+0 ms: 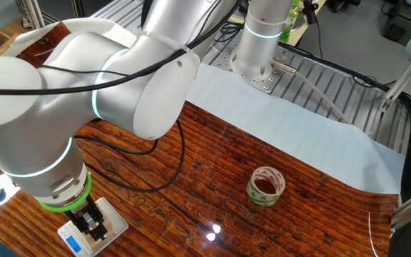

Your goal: Place the block on the scale

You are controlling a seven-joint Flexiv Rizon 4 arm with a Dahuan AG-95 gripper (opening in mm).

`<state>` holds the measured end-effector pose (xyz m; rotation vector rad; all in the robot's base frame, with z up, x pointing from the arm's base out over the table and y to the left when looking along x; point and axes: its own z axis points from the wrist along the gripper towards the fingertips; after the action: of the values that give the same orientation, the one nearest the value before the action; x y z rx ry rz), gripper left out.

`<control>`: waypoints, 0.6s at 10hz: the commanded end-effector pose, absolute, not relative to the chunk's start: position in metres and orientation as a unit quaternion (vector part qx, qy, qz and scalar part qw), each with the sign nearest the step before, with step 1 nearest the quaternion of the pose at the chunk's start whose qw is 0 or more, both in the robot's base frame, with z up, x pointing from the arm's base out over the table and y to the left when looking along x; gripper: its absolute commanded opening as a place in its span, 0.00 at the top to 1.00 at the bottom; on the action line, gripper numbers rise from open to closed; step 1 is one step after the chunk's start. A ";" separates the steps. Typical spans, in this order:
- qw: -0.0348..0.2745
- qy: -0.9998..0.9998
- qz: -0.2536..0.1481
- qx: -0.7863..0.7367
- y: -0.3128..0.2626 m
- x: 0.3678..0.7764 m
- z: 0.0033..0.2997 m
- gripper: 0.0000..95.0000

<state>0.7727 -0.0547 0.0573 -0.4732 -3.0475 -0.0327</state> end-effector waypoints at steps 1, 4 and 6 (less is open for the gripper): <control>0.031 -0.986 -0.012 -0.163 -0.055 0.773 0.057 0.20; 0.033 -0.984 -0.015 -0.173 -0.055 0.773 0.056 0.00; 0.033 -0.984 -0.016 -0.173 -0.055 0.773 0.056 0.00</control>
<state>0.7748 -0.0550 0.0561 -0.5300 -3.0270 -0.0492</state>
